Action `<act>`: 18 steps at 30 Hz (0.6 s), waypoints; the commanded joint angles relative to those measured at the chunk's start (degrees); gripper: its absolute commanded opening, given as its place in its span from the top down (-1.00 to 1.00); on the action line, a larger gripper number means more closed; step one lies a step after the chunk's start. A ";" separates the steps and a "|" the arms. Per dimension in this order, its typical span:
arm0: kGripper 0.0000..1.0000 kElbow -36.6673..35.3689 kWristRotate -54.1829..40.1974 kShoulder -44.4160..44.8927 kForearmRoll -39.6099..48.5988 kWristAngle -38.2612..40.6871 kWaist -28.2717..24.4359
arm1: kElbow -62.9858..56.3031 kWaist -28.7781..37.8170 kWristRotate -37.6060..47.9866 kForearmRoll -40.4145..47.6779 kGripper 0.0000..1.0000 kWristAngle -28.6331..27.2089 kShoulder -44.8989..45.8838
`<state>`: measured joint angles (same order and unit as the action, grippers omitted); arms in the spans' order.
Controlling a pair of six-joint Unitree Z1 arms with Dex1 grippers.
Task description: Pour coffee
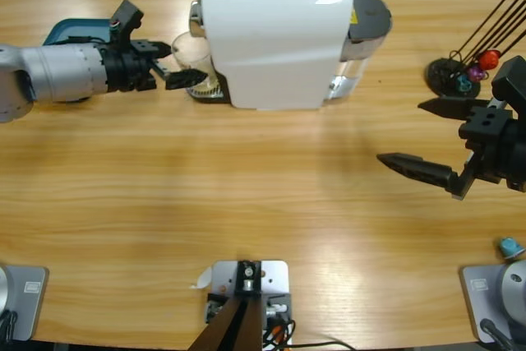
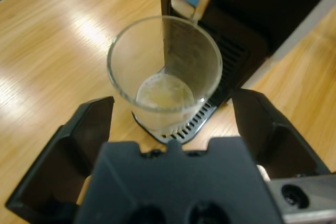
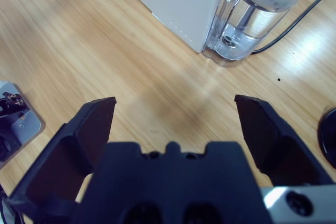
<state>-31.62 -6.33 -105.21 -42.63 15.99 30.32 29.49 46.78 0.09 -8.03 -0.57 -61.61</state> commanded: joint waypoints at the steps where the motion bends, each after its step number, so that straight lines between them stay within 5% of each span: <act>1: -0.92 -3.19 -0.61 -5.68 -0.61 3.89 -1.23 | -1.36 0.42 -0.70 0.38 -1.00 0.13 -0.69; 7: -0.76 -4.56 -0.70 -7.45 -0.61 6.03 -1.44 | -1.26 0.42 -0.70 0.38 -1.00 -0.13 -1.11; 14: 0.41 -4.56 -1.39 -7.65 -0.61 9.51 -3.53 | -0.92 0.42 -0.70 0.38 -1.00 -0.22 -1.96; 18: 0.73 -4.05 -2.28 -7.49 -0.61 10.64 -4.13 | -0.80 0.42 -0.70 0.38 -1.00 -0.23 -2.29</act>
<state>-35.97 -7.08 -109.80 -42.63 23.81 27.58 29.50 46.78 -0.02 -8.03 -0.58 -62.02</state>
